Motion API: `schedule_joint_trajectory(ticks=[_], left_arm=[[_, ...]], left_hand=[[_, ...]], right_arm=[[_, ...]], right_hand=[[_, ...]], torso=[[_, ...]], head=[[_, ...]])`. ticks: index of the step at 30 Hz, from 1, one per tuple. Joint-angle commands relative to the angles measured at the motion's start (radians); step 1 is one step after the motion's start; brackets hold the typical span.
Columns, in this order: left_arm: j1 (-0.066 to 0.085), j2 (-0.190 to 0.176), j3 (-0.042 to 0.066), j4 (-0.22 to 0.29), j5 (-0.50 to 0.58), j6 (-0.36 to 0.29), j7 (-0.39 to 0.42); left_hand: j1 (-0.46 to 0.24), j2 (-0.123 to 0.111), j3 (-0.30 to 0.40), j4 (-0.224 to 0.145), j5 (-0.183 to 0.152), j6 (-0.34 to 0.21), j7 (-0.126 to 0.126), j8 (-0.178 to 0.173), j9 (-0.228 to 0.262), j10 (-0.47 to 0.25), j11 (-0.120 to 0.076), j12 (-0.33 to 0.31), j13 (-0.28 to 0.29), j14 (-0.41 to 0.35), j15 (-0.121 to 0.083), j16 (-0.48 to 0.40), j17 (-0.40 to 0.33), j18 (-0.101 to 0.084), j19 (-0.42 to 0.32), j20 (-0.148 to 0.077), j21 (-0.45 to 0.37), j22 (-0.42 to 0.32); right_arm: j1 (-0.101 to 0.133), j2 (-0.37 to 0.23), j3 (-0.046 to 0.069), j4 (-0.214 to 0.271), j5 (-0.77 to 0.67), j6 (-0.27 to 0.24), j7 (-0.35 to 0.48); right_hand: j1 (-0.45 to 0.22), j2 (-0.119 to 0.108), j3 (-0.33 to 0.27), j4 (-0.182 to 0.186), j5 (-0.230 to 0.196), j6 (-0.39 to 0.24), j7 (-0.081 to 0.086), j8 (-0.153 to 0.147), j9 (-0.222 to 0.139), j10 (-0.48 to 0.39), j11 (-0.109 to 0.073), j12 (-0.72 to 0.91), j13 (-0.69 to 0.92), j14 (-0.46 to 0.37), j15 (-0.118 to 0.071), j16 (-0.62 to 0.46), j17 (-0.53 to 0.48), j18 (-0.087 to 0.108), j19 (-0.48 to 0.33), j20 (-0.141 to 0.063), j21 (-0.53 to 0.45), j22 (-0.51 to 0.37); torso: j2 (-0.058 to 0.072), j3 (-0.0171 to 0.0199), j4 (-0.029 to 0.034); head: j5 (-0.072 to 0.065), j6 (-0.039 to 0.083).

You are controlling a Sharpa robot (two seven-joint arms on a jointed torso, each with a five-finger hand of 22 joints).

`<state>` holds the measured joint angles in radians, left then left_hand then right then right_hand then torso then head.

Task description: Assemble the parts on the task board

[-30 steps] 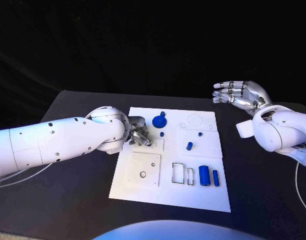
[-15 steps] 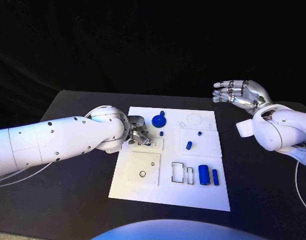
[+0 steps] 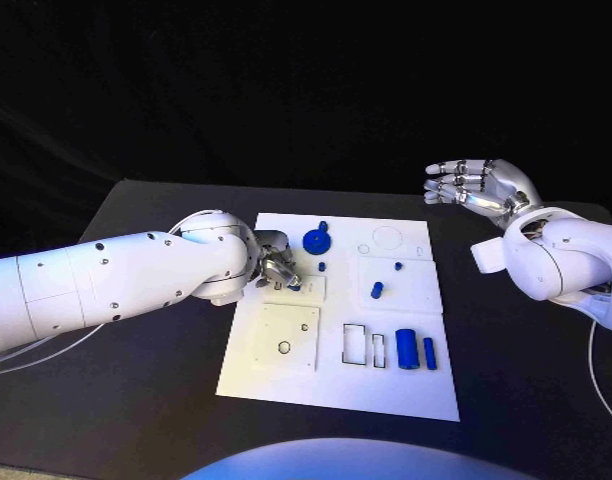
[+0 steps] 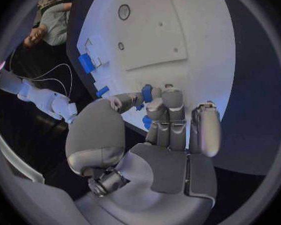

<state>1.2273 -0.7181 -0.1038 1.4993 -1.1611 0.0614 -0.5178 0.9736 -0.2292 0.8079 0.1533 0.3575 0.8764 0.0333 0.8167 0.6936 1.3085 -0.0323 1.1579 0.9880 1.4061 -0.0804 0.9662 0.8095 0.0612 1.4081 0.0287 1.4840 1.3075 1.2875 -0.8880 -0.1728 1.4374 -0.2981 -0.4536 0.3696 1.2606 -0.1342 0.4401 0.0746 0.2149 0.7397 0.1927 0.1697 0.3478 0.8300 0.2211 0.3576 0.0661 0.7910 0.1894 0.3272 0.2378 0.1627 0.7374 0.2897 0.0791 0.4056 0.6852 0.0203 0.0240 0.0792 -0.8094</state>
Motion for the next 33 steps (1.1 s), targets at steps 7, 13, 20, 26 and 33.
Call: schedule_joint_trajectory(ticks=[7,13,20,26,33], left_arm=[[-0.003,0.005,-0.003,-0.002,0.009,0.023,-0.004],[-0.003,0.005,-0.003,-0.003,0.009,0.027,-0.003],[-0.003,0.005,-0.003,-0.005,0.009,0.031,-0.003],[-0.003,0.005,-0.003,-0.008,0.009,0.030,-0.003],[-0.003,0.004,-0.003,-0.011,0.009,0.019,-0.003]], left_hand=[[-0.021,-0.005,-0.055,0.031,-0.005,0.016,-0.001,-0.003,-0.005,0.008,-0.004,0.010,0.004,0.000,-0.008,0.003,0.002,-0.011,0.007,0.001,-0.004,0.038],[-0.022,-0.005,-0.077,0.040,-0.006,0.019,-0.002,-0.003,-0.007,0.009,-0.004,0.013,0.006,0.000,-0.008,0.003,0.002,-0.011,0.009,0.001,-0.003,0.042],[-0.021,-0.006,-0.087,0.043,-0.006,0.021,-0.003,-0.003,-0.007,0.010,-0.004,0.014,0.007,0.000,-0.009,0.003,0.002,-0.011,0.010,0.001,-0.003,0.043],[-0.026,-0.007,-0.127,0.068,-0.008,0.025,-0.003,-0.003,-0.010,0.010,-0.005,0.015,0.007,0.000,-0.009,0.003,0.003,-0.012,0.011,0.000,-0.003,0.044],[-0.034,-0.001,-0.202,0.123,-0.009,0.033,-0.004,0.003,-0.010,0.007,-0.005,0.014,0.001,0.000,-0.009,0.003,0.003,-0.012,0.012,0.000,-0.003,0.046]], right_arm=[[0.000,-0.001,0.000,0.001,-0.001,0.012,0.004],[0.000,-0.001,0.000,0.001,-0.001,0.012,0.004],[0.000,-0.002,0.000,0.001,-0.001,0.012,0.004],[0.000,-0.001,0.000,0.000,-0.001,0.013,0.004],[-0.001,-0.001,0.000,0.000,-0.001,0.011,0.001]], right_hand=[[-0.004,0.006,-0.007,0.000,0.007,0.003,0.094,-0.004,-0.001,-0.001,0.004,0.005,-0.001,-0.004,0.001,-0.005,-0.001,0.006,0.007,-0.002,0.003,-0.001],[-0.005,0.006,-0.009,0.001,0.007,0.004,0.094,-0.004,-0.001,0.000,0.004,0.006,-0.001,-0.007,0.001,-0.006,-0.002,0.005,0.007,-0.002,0.002,-0.002],[-0.006,0.006,-0.011,0.001,0.007,0.005,0.094,-0.004,-0.002,0.000,0.004,0.007,-0.001,-0.009,0.002,-0.007,-0.003,0.003,0.005,-0.002,0.000,-0.004],[-0.007,0.006,-0.013,0.003,0.007,0.005,0.094,-0.004,-0.003,-0.001,0.005,0.007,-0.001,-0.011,0.003,-0.007,-0.004,0.002,0.002,-0.002,-0.002,-0.006],[-0.010,0.005,-0.020,0.006,0.006,0.005,0.094,-0.004,-0.006,-0.003,0.006,0.009,-0.001,-0.017,0.006,-0.008,-0.008,-0.003,-0.013,-0.002,-0.012,-0.014]], torso=[[-0.001,0.0006,0.0015],[-0.001,0.0008,0.0008],[-0.001,0.0009,0.0008],[-0.001,0.0012,0.0013],[-0.001,0.0009,0.0009]], head=[[-0.002,-0.001],[-0.002,-0.003],[-0.002,-0.002],[-0.002,-0.001],[-0.001,0.000]])
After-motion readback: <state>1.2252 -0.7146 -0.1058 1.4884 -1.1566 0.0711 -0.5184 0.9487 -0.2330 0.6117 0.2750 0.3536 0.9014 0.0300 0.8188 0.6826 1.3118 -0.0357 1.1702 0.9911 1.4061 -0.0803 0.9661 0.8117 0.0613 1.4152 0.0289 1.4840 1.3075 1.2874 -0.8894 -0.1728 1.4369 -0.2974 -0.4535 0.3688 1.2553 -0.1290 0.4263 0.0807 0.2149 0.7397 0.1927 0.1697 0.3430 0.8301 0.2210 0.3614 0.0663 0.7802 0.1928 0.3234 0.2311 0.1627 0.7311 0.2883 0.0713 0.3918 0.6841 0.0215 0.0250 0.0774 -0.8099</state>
